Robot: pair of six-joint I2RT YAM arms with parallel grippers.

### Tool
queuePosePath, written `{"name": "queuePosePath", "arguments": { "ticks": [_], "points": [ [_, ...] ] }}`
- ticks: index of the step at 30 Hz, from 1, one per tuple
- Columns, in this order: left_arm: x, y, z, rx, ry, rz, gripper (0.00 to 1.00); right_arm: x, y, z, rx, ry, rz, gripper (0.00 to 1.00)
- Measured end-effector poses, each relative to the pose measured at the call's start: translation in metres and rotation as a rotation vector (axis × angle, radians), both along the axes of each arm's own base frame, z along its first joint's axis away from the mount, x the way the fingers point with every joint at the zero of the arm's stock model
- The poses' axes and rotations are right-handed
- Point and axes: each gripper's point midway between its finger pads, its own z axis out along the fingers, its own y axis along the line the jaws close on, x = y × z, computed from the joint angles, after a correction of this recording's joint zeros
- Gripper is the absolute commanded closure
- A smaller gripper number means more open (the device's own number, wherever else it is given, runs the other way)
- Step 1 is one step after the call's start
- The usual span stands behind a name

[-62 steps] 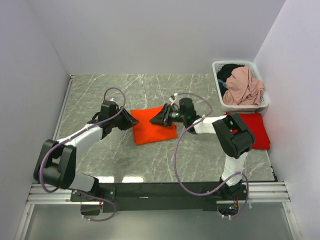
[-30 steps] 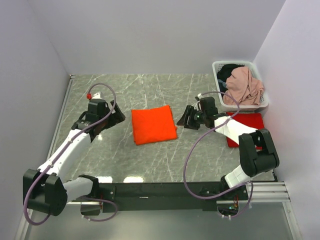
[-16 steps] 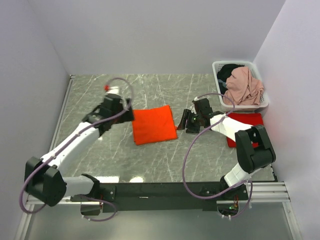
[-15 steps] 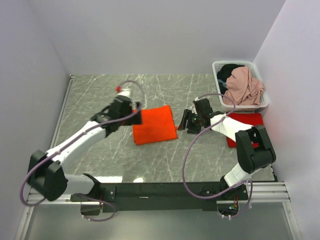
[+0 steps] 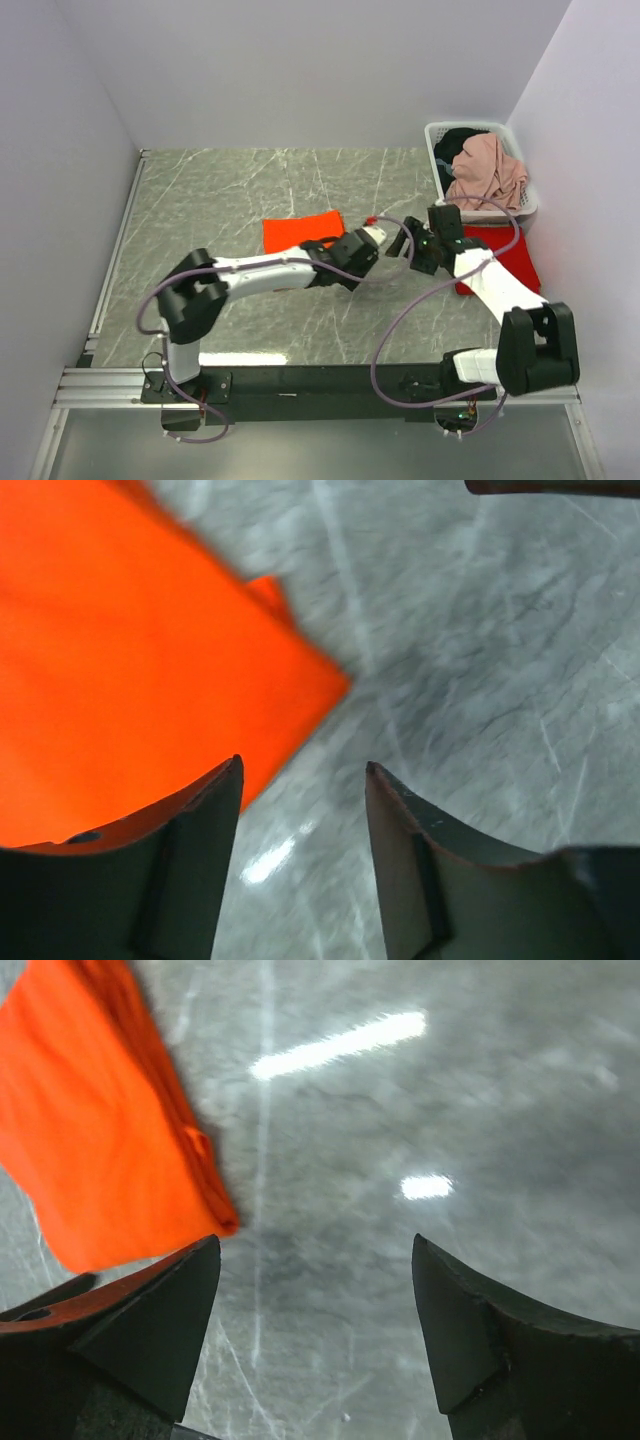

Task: Fold and stack the t-shirts
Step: Neatly place the folded tshirt to the corner

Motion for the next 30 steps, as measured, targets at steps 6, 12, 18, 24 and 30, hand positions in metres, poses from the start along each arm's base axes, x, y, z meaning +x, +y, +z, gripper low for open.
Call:
{"name": "queuePosePath", "arguments": {
  "ticks": [6, 12, 18, 24, 30],
  "points": [
    [0.0, -0.023, -0.032, 0.1, -0.021, -0.079, 0.45, -0.02, -0.02, -0.005, 0.005, 0.021, -0.091, 0.18],
    [0.011, -0.025, -0.05, 0.138, -0.046, -0.083, 0.46, -0.038, -0.027, -0.021, 0.03, 0.065, -0.127, 0.18],
    [0.017, -0.028, -0.065, 0.161, -0.063, -0.081, 0.5, -0.046, -0.023, -0.029, 0.055, 0.094, -0.118, 0.19],
    [0.025, -0.029, -0.069, 0.166, -0.095, -0.066, 0.87, -0.045, -0.02, -0.027, 0.072, 0.083, -0.105, 0.2],
    [0.029, -0.027, -0.067, 0.125, -0.118, -0.045, 0.99, -0.037, -0.008, -0.021, 0.133, 0.05, -0.065, 0.2]
  ]
}}
